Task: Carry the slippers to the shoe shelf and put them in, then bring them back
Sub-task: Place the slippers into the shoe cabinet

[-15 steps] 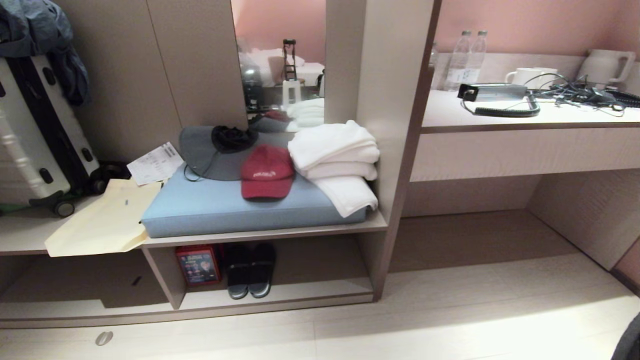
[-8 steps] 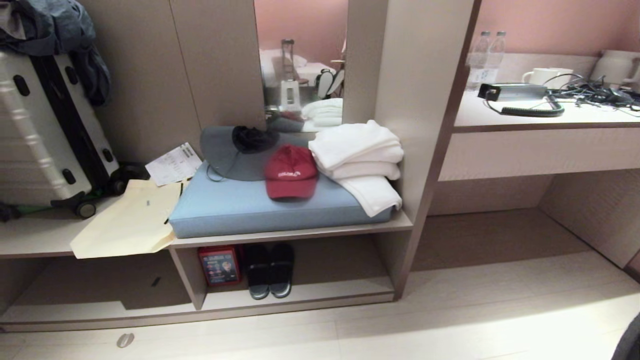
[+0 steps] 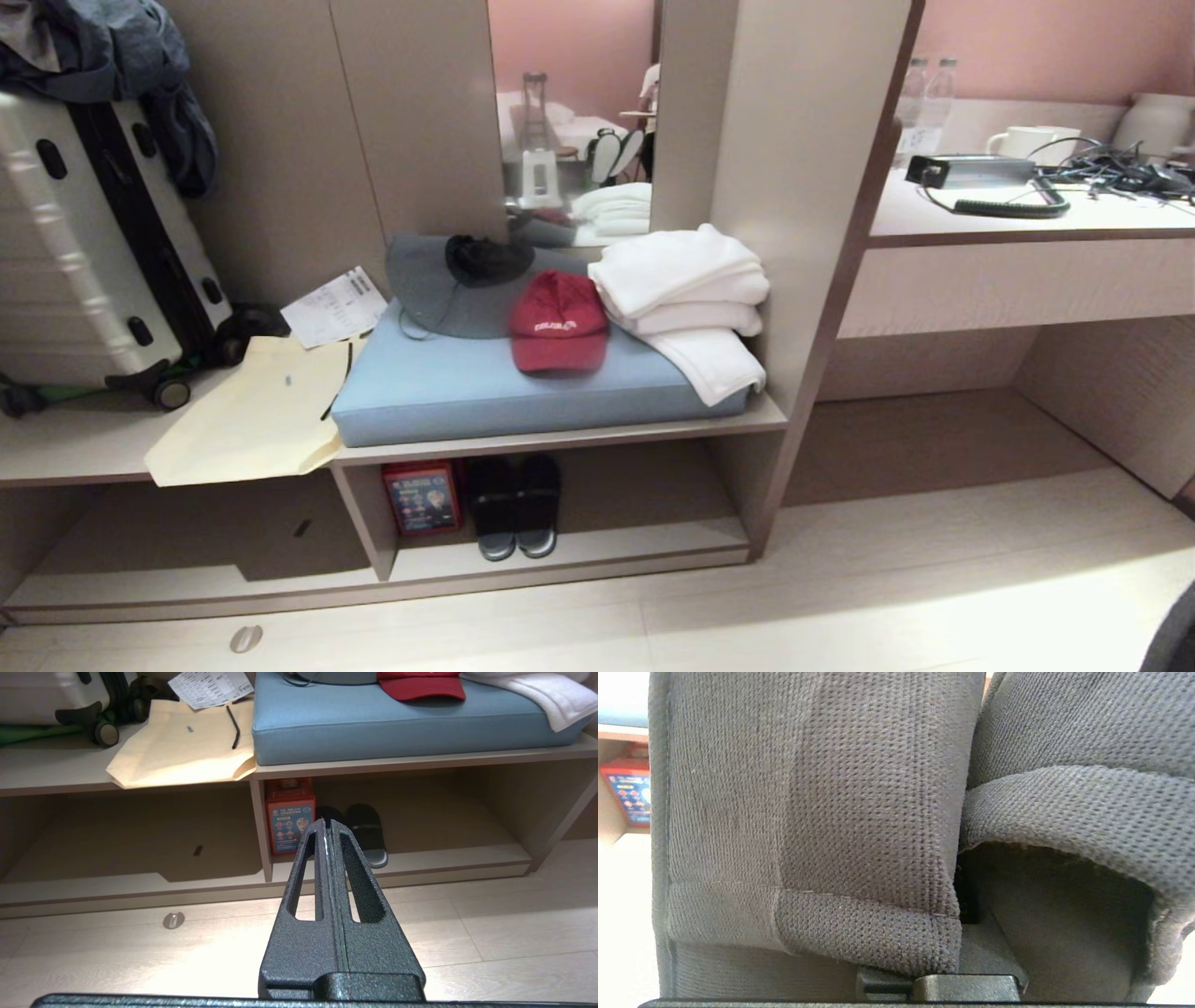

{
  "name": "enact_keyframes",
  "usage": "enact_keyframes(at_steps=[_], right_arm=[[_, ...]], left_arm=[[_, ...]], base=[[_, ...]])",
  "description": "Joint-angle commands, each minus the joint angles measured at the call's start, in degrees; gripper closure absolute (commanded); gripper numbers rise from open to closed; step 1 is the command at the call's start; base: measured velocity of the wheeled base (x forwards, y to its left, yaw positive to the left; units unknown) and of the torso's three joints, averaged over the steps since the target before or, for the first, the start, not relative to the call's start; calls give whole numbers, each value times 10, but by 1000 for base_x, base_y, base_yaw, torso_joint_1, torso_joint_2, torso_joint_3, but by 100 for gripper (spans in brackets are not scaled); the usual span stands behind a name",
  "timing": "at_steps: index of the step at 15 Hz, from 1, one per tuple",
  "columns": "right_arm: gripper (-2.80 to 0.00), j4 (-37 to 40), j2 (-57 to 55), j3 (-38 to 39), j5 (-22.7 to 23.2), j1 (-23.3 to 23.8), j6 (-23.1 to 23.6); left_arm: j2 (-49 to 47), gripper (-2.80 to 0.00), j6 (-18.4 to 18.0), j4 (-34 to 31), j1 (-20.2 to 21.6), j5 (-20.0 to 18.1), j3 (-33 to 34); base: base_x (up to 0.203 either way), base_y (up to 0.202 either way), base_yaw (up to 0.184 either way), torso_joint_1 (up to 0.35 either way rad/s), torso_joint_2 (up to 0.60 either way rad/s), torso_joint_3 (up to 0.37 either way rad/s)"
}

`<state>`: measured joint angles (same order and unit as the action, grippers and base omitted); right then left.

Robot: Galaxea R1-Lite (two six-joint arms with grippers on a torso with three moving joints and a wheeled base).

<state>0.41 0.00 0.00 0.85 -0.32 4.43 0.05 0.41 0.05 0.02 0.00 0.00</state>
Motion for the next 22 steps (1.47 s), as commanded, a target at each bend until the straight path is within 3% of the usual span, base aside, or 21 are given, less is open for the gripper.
enact_keyframes(at_steps=[1, 22], right_arm=[[0, 0, -1, 0, 0, 0, 1], [0, 0, -1, 0, -1, 0, 0]], left_arm=[[0, 0, 0, 0, 0, 0, 0], [0, 0, 0, 0, 0, 0, 0]], base=[[0, 0, 0, 6, -1, -27], [0, 0, 0, 3, 3, -190]])
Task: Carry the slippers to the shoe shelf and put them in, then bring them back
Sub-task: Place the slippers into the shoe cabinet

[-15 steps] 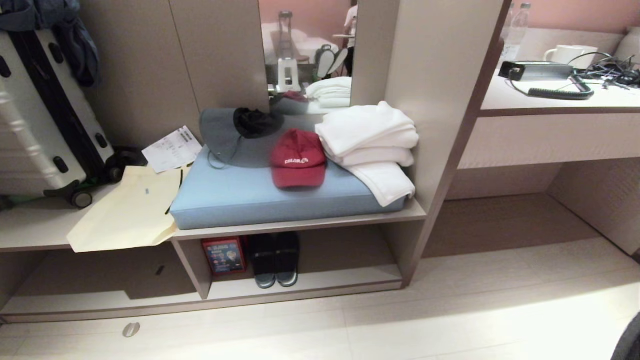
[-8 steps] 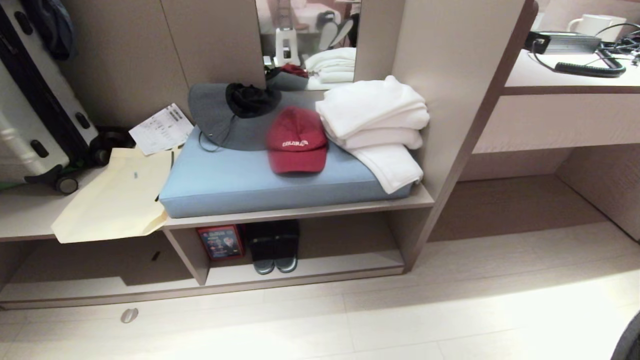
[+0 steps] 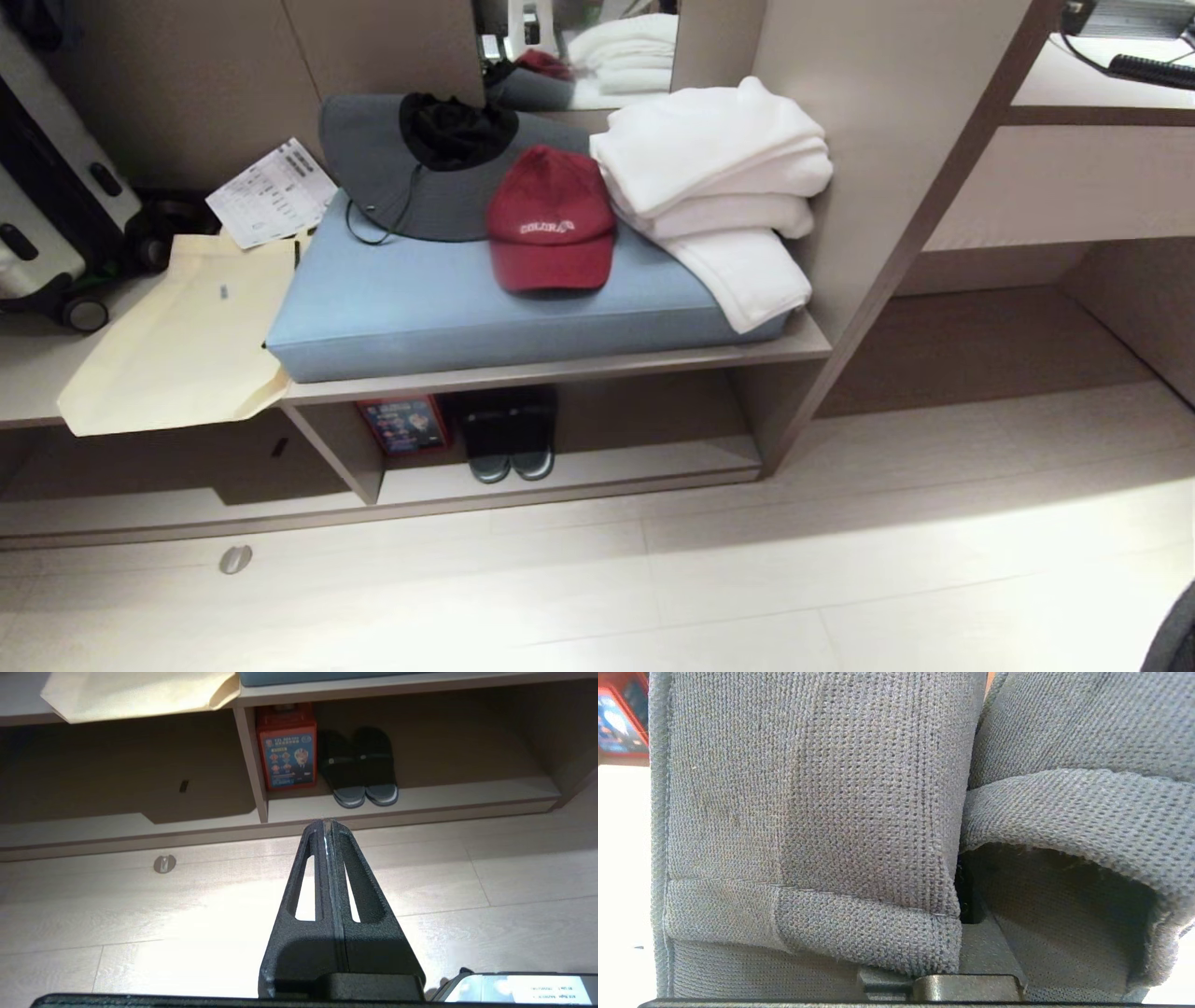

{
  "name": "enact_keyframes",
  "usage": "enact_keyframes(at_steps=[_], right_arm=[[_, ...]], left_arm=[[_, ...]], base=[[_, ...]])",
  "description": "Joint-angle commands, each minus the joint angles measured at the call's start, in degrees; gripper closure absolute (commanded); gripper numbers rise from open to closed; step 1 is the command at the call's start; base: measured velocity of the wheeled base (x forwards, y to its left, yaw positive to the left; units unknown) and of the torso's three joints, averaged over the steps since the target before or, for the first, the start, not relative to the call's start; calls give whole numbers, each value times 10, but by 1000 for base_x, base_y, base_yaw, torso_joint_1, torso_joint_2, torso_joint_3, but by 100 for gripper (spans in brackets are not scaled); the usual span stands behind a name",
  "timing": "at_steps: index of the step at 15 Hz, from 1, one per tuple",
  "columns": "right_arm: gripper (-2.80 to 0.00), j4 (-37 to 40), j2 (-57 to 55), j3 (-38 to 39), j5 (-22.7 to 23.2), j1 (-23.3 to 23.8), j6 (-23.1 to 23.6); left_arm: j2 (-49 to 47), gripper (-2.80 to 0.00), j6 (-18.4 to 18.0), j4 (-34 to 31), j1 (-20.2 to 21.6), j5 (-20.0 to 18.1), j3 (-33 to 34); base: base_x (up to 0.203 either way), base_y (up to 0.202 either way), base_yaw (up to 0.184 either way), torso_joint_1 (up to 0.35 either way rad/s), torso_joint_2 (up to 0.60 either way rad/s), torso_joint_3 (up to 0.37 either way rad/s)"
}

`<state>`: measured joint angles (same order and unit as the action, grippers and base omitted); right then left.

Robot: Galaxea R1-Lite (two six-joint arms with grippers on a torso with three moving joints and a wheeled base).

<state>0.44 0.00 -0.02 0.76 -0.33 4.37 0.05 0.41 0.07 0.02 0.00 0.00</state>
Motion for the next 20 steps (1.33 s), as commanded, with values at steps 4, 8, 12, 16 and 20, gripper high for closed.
enact_keyframes(at_steps=[4, 8, 12, 16, 20], right_arm=[[0, 0, -1, 0, 0, 0, 0], [0, 0, -1, 0, 0, 0, 0], [0, 0, -1, 0, 0, 0, 0], [0, 0, -1, 0, 0, 0, 0], [0, 0, -1, 0, 0, 0, 0]], left_arm=[[0, 0, 0, 0, 1, 0, 0], [0, 0, 0, 0, 0, 0, 0], [0, 0, 0, 0, 1, 0, 0], [0, 0, 0, 0, 0, 0, 0], [0, 0, 0, 0, 0, 0, 0]], base=[[0, 0, 0, 6, 6, -196], [0, 0, 0, 5, 5, -196], [0, 0, 0, -1, 2, -194], [0, 0, 0, 7, 1, -199], [0, 0, 0, 4, 3, -195]])
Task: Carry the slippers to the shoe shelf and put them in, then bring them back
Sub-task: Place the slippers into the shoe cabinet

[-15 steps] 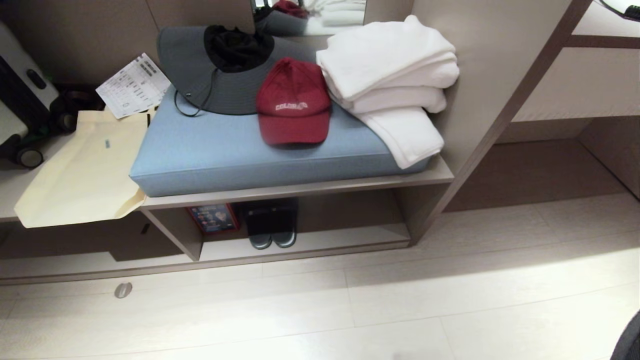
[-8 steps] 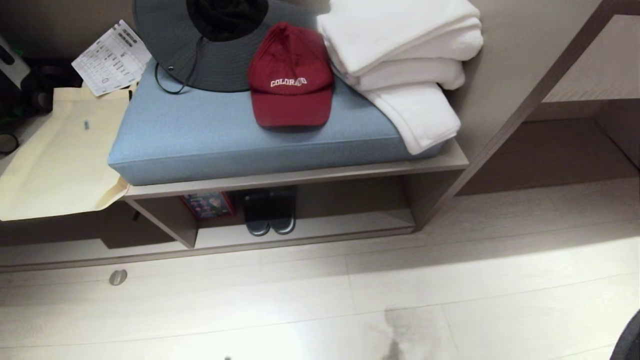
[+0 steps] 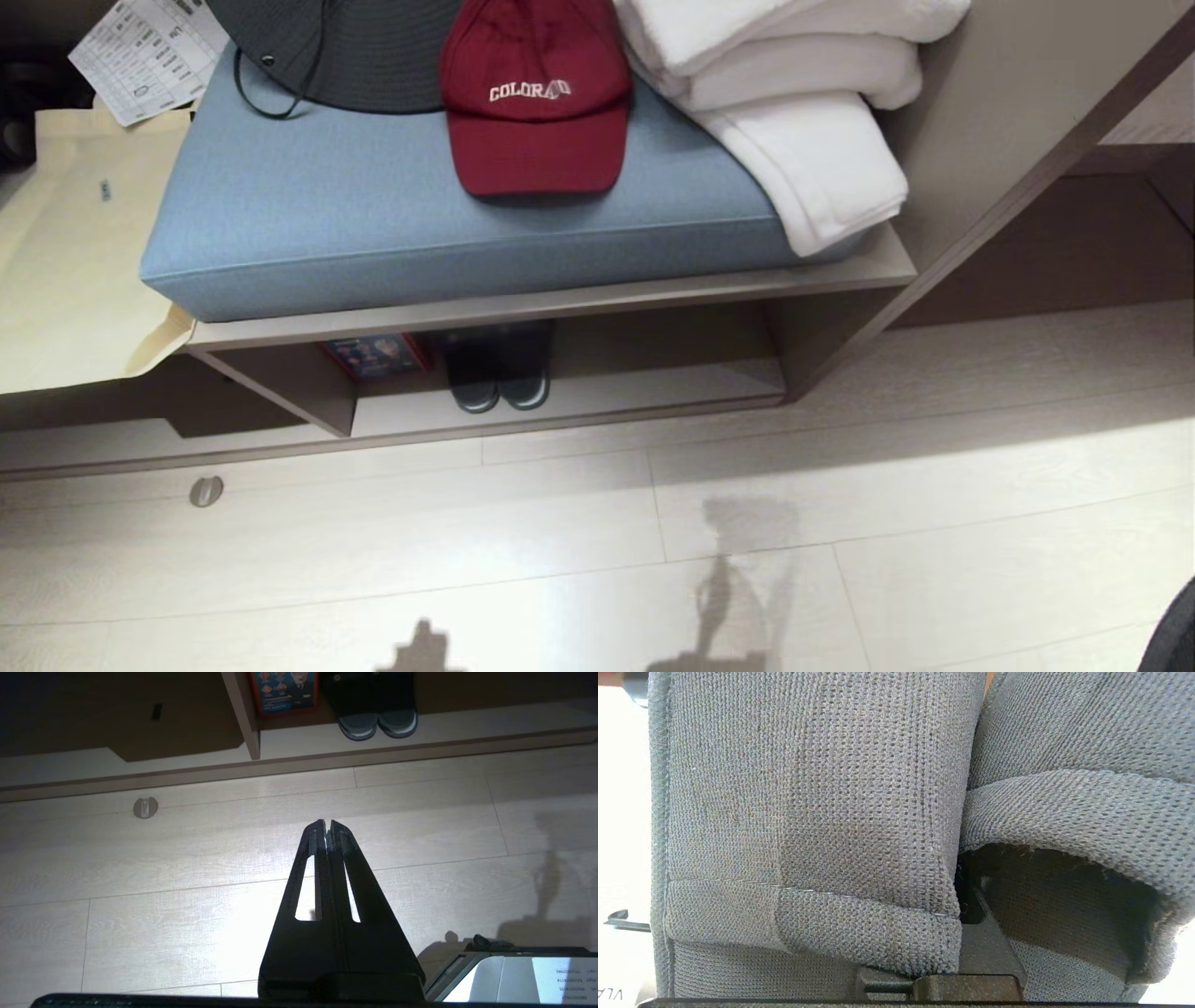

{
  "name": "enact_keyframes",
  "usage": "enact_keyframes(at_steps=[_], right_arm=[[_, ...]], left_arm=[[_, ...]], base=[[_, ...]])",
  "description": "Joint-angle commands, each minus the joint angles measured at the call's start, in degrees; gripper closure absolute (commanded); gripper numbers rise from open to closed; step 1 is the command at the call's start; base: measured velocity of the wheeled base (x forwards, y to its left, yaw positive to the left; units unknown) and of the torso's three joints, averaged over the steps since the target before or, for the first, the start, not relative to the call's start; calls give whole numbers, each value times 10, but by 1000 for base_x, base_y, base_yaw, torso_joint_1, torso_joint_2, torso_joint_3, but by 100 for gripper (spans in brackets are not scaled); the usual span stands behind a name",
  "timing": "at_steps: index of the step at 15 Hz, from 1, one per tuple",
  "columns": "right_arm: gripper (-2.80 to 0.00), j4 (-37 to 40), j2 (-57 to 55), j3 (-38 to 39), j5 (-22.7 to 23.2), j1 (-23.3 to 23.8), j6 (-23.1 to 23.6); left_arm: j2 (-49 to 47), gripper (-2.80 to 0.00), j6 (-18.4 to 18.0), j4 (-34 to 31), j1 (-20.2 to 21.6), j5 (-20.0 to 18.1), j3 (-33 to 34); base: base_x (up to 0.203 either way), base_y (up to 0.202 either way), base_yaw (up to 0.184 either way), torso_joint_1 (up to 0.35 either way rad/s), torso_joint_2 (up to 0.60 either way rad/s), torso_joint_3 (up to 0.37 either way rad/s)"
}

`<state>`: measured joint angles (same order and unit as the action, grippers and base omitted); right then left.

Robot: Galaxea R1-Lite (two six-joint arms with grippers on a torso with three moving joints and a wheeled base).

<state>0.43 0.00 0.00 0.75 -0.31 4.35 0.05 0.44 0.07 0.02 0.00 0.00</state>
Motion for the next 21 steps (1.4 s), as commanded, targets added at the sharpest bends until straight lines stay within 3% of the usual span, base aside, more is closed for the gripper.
enact_keyframes(at_steps=[1, 21], right_arm=[[0, 0, -1, 0, 0, 0, 0], [0, 0, -1, 0, 1, 0, 4]], left_arm=[[0, 0, 0, 0, 0, 0, 0], [0, 0, 0, 0, 0, 0, 0]], base=[[0, 0, 0, 1, 7, -199], [0, 0, 0, 1, 4, -198]])
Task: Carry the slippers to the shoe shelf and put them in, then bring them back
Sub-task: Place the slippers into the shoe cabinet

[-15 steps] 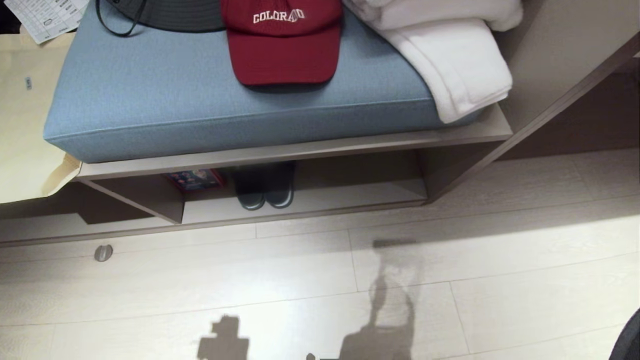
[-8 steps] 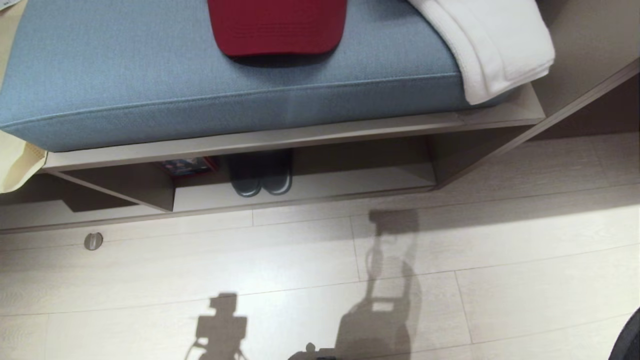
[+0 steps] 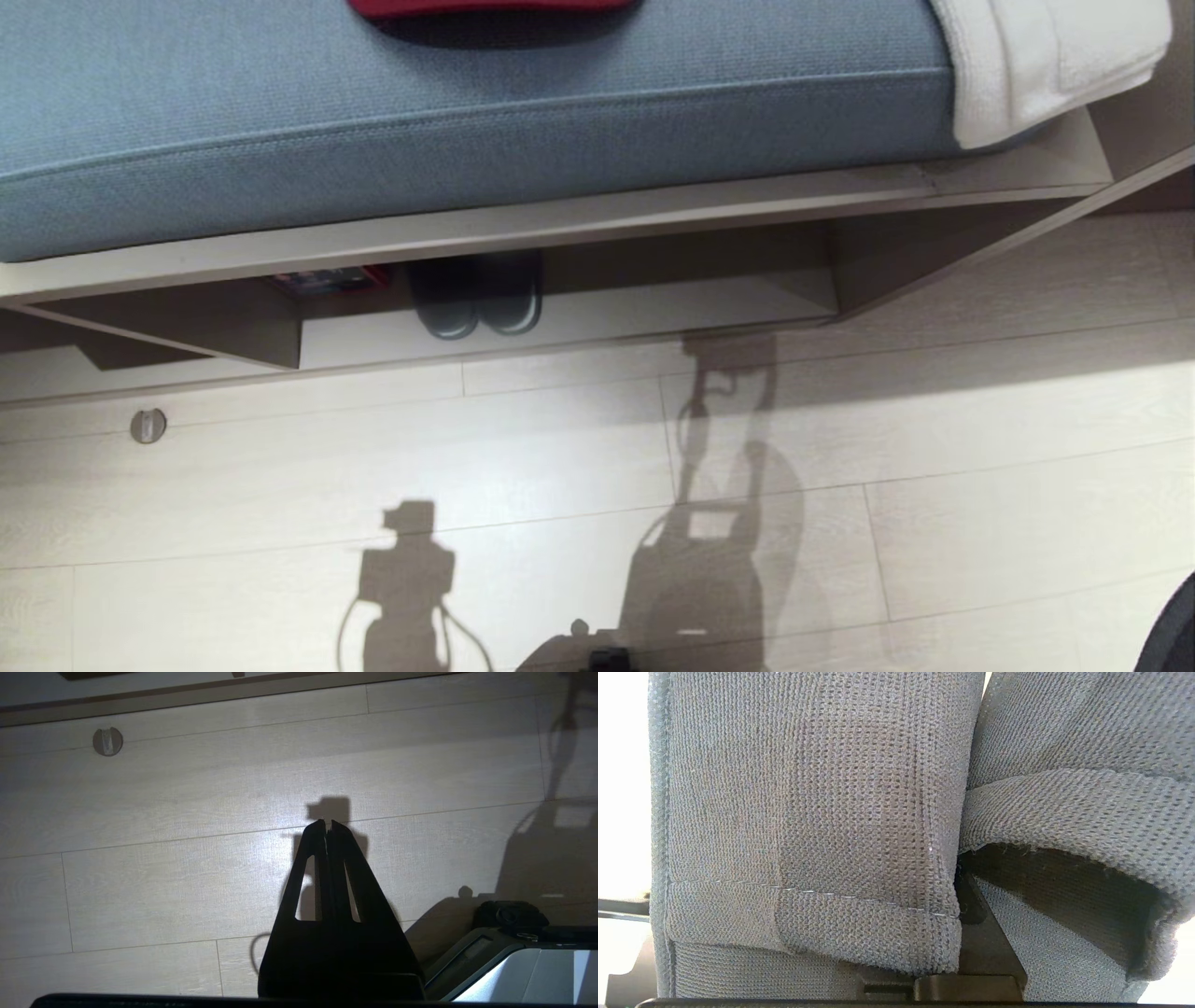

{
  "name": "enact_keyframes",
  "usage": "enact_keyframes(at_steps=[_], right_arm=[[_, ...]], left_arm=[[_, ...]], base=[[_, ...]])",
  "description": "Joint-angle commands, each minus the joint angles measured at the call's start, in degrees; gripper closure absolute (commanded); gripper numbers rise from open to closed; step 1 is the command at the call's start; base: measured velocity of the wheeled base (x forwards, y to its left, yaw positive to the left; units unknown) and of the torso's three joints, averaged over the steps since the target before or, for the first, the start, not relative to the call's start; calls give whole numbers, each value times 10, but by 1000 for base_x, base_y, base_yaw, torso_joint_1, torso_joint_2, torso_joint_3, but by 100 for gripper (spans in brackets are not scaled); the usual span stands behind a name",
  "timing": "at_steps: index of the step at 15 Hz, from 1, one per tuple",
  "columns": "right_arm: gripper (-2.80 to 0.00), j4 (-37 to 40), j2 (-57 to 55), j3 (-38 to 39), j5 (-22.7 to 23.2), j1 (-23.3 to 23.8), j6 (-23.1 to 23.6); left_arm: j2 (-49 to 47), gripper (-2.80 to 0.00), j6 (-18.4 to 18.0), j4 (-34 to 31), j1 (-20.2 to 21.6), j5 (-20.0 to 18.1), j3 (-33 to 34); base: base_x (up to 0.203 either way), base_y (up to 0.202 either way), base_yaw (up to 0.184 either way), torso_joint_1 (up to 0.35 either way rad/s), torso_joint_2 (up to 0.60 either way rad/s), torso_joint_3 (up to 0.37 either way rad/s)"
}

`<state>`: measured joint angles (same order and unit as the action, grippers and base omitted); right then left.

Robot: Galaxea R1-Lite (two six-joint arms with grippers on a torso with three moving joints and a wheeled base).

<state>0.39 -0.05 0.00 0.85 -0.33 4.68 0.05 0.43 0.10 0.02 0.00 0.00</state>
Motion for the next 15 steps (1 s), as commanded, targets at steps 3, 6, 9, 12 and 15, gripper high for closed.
enact_keyframes(at_steps=[3, 6, 9, 12, 15], right_arm=[[0, 0, 0, 0, 0, 0, 1], [0, 0, 0, 0, 0, 0, 2], [0, 0, 0, 0, 0, 0, 2], [0, 0, 0, 0, 0, 0, 2], [0, 0, 0, -1, 0, 0, 2]], left_arm=[[0, 0, 0, 0, 0, 0, 0], [0, 0, 0, 0, 1, 0, 0], [0, 0, 0, 0, 0, 0, 0], [0, 0, 1, 0, 0, 0, 0], [0, 0, 0, 0, 0, 0, 0]], base=[[0, 0, 0, 1, 4, -198], [0, 0, 0, -2, 3, -196], [0, 0, 0, 5, 2, -199], [0, 0, 0, 0, 0, -199], [0, 0, 0, 4, 3, -199]])
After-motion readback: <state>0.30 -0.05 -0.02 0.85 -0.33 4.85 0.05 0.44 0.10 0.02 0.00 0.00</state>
